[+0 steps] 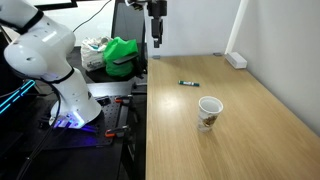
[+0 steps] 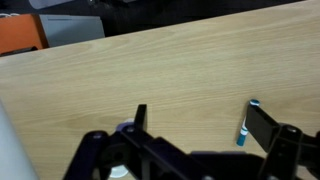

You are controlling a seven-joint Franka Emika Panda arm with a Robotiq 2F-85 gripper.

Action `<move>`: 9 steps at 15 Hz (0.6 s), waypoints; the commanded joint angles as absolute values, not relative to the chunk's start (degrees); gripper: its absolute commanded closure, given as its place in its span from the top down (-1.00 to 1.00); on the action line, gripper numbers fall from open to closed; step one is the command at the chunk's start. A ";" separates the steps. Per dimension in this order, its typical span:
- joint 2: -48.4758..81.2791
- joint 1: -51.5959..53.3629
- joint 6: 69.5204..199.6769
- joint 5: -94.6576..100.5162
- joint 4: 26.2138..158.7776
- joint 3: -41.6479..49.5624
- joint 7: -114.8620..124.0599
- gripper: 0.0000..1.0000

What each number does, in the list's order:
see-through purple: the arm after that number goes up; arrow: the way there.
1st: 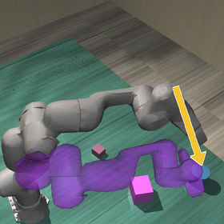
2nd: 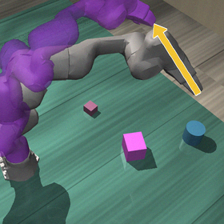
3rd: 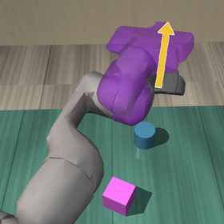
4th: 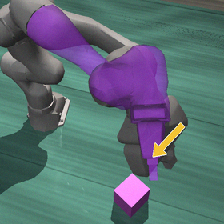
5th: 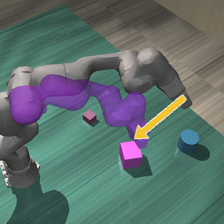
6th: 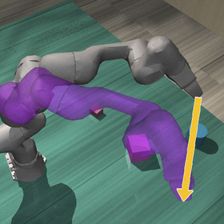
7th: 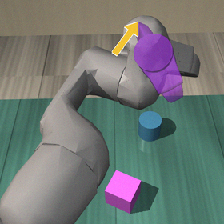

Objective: Put the marker inside the cup

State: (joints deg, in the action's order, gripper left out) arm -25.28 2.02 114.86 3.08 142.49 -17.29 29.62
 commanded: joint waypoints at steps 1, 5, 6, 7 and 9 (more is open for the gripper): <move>-21.89 2.69 120.57 3.81 142.14 -15.52 27.59 1.00; -17.20 2.80 127.08 3.66 141.39 -15.02 27.03 1.00; -15.48 2.81 128.58 3.59 140.85 -15.14 27.56 1.00; -14.04 2.68 129.67 4.12 140.44 -15.35 28.20 1.00; -10.81 2.70 131.81 4.56 139.33 -15.45 29.14 1.00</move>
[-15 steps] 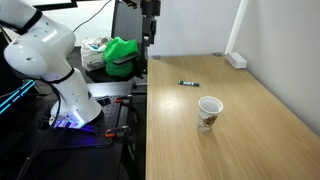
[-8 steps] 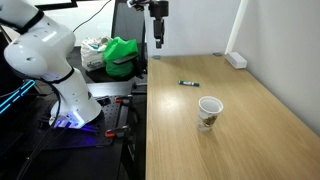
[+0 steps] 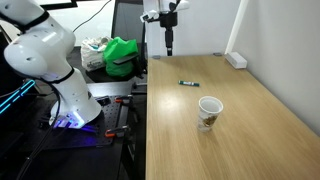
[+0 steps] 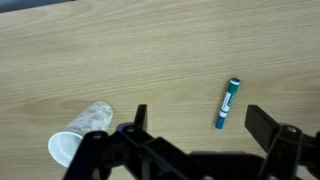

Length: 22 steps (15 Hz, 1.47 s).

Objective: Put the marker inside the cup

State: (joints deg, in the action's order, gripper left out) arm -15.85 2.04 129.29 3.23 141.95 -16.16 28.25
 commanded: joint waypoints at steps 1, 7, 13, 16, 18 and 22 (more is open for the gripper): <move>-9.18 2.82 132.67 4.59 138.65 -15.36 29.40 1.00; -0.02 4.29 134.97 4.40 133.31 -14.29 30.46 1.00; -0.84 5.93 134.43 3.46 134.64 -12.36 28.56 1.00; -0.90 6.02 134.43 3.46 134.64 -12.28 28.56 1.00; 0.01 6.46 136.91 2.62 134.99 -12.16 29.65 1.00; 4.18 7.31 141.83 2.65 133.45 -11.81 29.79 1.00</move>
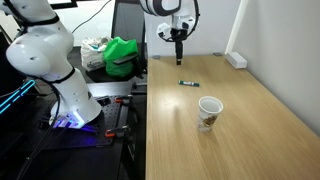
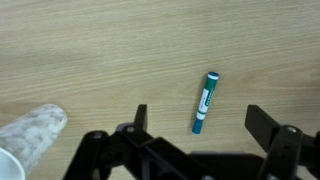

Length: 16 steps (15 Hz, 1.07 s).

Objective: Put the marker inside the cup

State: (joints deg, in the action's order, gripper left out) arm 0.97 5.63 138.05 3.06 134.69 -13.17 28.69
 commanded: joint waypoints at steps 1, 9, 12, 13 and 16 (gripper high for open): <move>5.45 7.58 143.13 2.82 133.05 -11.61 30.03 1.00; 15.54 11.16 148.55 2.06 127.98 -8.03 36.86 1.00; 18.09 13.03 148.05 3.01 125.86 -6.06 40.05 1.00; 19.00 13.63 147.96 3.28 125.07 -5.43 40.82 1.00; 21.71 14.76 148.66 3.58 123.06 -4.04 40.92 1.00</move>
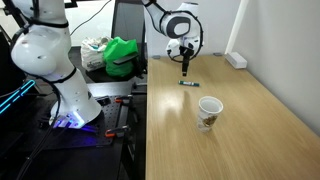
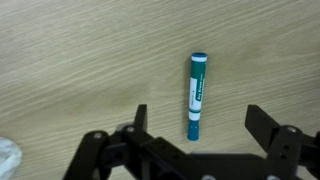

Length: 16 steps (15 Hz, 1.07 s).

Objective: Put the marker inside the cup

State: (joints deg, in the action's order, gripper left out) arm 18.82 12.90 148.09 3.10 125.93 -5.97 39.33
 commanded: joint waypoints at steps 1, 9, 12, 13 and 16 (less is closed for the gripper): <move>22.60 14.93 149.06 3.54 122.44 -3.74 40.51 1.00; 29.07 15.08 153.03 2.60 118.51 -2.02 37.28 1.00; 31.40 15.01 154.17 2.08 117.09 -2.25 34.67 1.00; 32.13 15.01 154.03 1.80 116.50 -2.30 34.01 1.00; 33.70 14.87 153.85 0.76 115.41 -2.60 31.98 1.00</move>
